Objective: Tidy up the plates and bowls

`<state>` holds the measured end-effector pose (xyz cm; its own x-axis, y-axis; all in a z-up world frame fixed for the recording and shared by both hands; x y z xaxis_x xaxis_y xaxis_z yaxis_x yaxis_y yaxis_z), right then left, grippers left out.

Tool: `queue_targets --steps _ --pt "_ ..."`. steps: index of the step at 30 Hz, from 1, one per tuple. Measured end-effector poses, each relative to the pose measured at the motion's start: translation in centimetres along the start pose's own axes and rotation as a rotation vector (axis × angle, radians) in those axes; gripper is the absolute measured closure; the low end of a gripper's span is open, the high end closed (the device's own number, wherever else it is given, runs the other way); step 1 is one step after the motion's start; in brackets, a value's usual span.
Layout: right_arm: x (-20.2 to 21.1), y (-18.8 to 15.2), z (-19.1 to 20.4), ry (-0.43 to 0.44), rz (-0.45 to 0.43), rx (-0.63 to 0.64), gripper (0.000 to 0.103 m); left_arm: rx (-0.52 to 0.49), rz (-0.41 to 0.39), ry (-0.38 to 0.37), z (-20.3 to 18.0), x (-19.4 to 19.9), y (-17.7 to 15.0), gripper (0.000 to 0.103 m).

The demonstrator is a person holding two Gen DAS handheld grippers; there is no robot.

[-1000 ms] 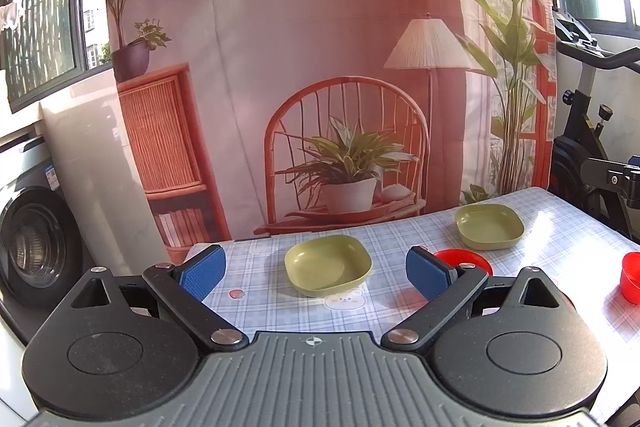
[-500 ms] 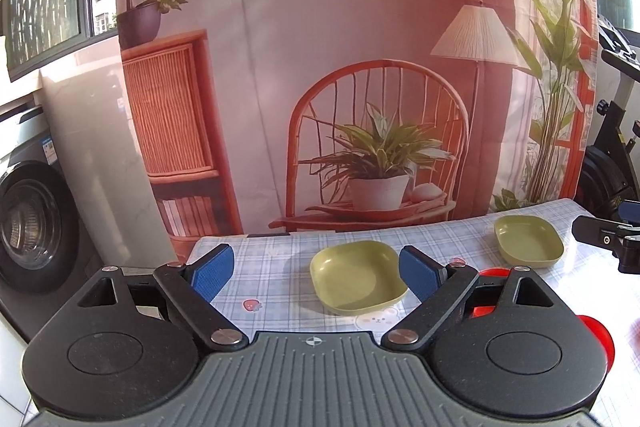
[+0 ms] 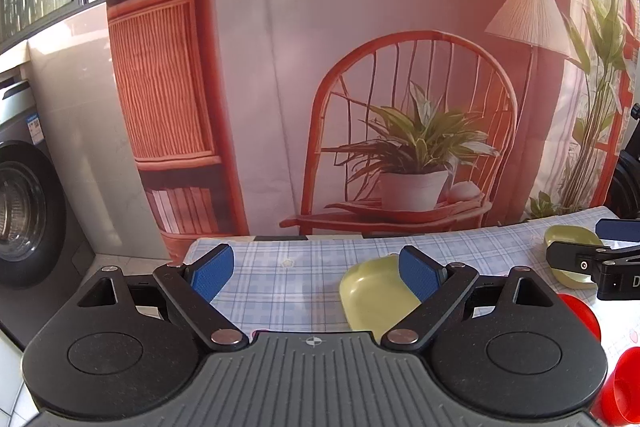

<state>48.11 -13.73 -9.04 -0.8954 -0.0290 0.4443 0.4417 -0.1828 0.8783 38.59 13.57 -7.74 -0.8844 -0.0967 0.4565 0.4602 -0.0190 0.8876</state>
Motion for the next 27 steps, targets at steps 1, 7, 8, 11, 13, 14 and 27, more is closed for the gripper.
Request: queue_targets --steps 1,7,8,11,13,14,27 --pt "-1.3 -0.2 0.1 0.004 0.022 -0.003 0.015 0.005 0.017 -0.002 0.0 -1.4 -0.8 0.011" --pt "-8.8 -2.7 0.1 -0.035 0.176 -0.017 0.023 0.014 0.127 -0.018 -0.1 -7.9 -4.7 0.013" --pt "-9.8 -3.3 0.2 -0.039 0.196 -0.015 0.026 0.020 0.140 -0.032 -0.1 -8.6 -5.3 0.014" --pt "-12.1 -4.8 0.4 -0.040 0.256 -0.020 0.032 0.015 0.178 -0.036 -0.4 -10.5 -7.1 0.015" --pt "-13.4 -5.9 0.6 -0.049 0.289 -0.029 0.035 0.017 0.203 -0.039 -0.4 -11.6 -8.4 0.018" --pt "-13.8 -6.2 0.6 -0.053 0.298 -0.031 0.037 0.025 0.212 -0.046 -0.5 -12.0 -8.8 0.020" --pt "-15.8 -9.4 1.9 -0.051 0.397 0.011 0.076 0.138 0.284 -0.151 -1.2 -14.3 -12.5 0.084"
Point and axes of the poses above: each gripper's, at about its wrist camera, not at the fingertips, and x roughly against the way its jaws point, z to its left, y to its top, the point moved 9 cm from there along -x, roughly the way its jaws point, and after that the axes turned 5 degrees about -z, right-handed, at the moved point
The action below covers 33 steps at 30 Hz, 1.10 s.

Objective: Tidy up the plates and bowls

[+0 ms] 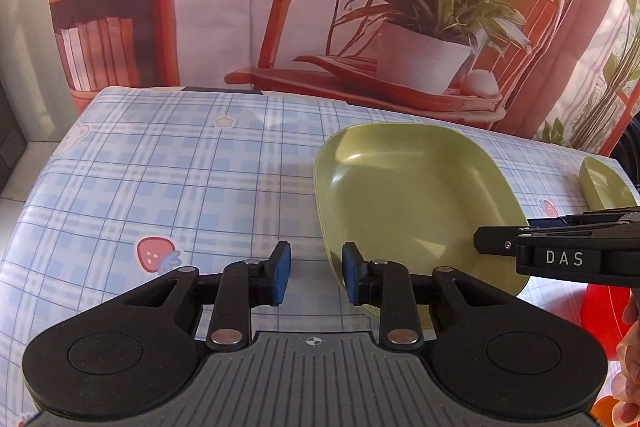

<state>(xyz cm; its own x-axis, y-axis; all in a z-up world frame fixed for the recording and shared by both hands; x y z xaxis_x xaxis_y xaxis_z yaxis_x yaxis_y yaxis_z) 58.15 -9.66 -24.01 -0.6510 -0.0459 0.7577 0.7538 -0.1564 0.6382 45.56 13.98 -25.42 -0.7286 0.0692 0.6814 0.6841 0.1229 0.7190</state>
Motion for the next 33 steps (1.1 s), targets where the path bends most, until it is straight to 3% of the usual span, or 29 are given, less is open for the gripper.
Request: queue_targets --steps 2,9,22,33 --pt "0.4 -0.1 0.5 0.013 -0.001 0.014 0.088 -0.022 0.000 0.000 -0.4 0.1 -0.1 0.089" --pt "2.4 -0.4 1.0 0.041 -0.006 -0.012 0.092 -0.058 0.030 0.032 -0.5 1.0 -0.8 0.092" --pt "10.3 -1.3 1.2 0.128 -0.095 -0.064 0.090 -0.133 -0.029 0.049 -2.1 7.7 0.0 0.092" --pt "18.6 -7.1 -0.5 0.194 -0.154 -0.112 0.085 -0.216 -0.039 -0.043 -5.8 12.4 -2.0 0.091"
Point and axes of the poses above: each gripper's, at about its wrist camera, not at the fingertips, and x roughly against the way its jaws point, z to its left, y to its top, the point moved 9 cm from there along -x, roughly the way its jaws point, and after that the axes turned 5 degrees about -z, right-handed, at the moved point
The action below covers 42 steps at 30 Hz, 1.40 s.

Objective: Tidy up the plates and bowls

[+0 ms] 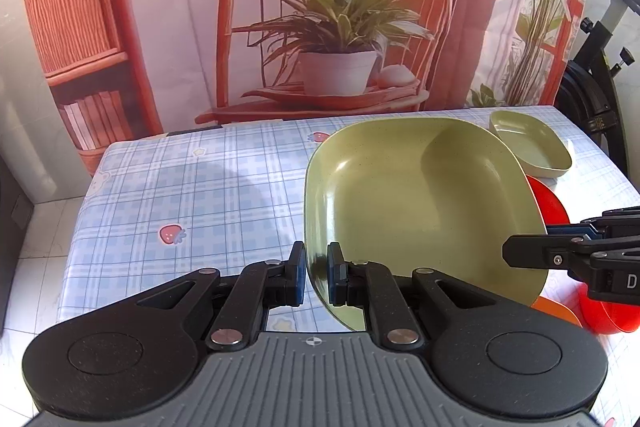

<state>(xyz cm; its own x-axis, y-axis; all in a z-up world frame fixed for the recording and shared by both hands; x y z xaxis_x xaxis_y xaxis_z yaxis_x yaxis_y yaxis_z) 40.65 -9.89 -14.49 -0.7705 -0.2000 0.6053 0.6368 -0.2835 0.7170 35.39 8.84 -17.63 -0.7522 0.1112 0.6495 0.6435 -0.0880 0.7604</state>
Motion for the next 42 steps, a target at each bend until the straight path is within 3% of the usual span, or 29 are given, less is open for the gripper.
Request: queue_targets --steps 10,19,28,42 --pt "6.1 -6.5 -3.1 0.020 0.031 -0.154 0.084 -0.095 0.044 -0.116 -4.7 1.5 -3.2 0.091" --pt "7.3 -11.5 -5.2 0.014 0.101 -0.237 0.084 -0.145 0.087 -0.144 -7.8 1.2 -6.4 0.091" --pt "6.5 -13.1 -5.8 0.009 0.137 -0.287 0.084 -0.176 0.123 -0.111 -8.3 -0.4 -7.5 0.091" --pt "6.6 -12.6 -5.9 0.012 0.131 -0.268 0.079 -0.171 0.129 -0.118 -8.3 -0.6 -7.9 0.090"
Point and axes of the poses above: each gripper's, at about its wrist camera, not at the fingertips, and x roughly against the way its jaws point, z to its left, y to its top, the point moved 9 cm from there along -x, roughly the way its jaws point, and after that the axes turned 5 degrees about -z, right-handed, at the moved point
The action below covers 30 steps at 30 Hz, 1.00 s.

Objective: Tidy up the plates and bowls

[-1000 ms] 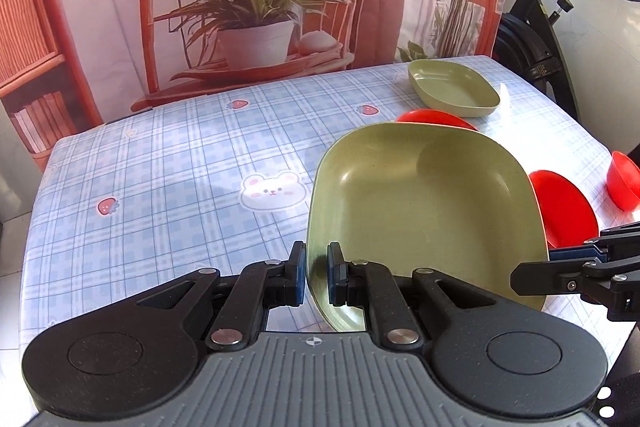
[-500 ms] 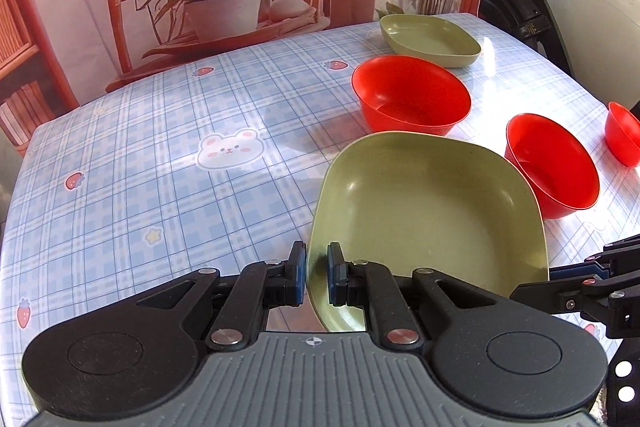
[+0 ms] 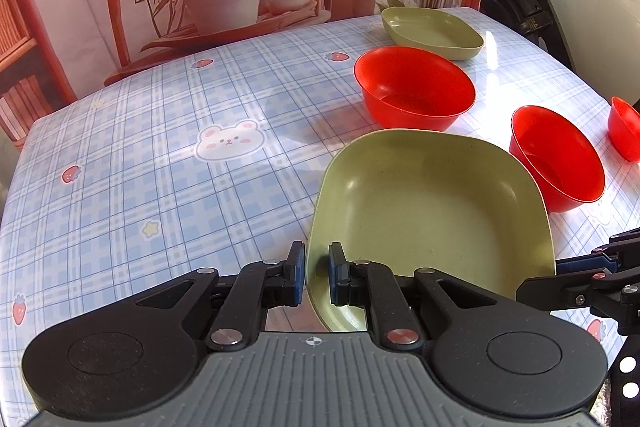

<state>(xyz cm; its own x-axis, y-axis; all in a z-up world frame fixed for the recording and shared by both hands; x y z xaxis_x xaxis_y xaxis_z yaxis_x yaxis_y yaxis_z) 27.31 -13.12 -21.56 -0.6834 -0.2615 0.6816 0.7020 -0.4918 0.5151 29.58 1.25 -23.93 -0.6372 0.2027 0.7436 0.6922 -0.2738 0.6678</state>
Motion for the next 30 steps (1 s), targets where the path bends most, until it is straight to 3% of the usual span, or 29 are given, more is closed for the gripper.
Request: queue_targets --steps 6,17,23,30 --pt "0.8 0.6 -1.3 -0.033 -0.026 -0.002 0.073 -0.012 0.014 0.019 -0.1 -0.6 -0.5 0.090" --pt "1.6 3.4 -2.0 -0.095 -0.139 0.089 0.074 0.046 -0.013 0.005 0.6 0.3 -0.1 0.090" --pt "4.2 5.9 -2.1 -0.124 -0.252 0.190 0.074 0.104 -0.102 0.020 0.9 2.5 2.3 0.090" --pt "9.0 10.1 -5.3 -0.229 -0.408 0.277 0.074 0.158 -0.223 0.012 -1.1 4.6 6.7 0.090"
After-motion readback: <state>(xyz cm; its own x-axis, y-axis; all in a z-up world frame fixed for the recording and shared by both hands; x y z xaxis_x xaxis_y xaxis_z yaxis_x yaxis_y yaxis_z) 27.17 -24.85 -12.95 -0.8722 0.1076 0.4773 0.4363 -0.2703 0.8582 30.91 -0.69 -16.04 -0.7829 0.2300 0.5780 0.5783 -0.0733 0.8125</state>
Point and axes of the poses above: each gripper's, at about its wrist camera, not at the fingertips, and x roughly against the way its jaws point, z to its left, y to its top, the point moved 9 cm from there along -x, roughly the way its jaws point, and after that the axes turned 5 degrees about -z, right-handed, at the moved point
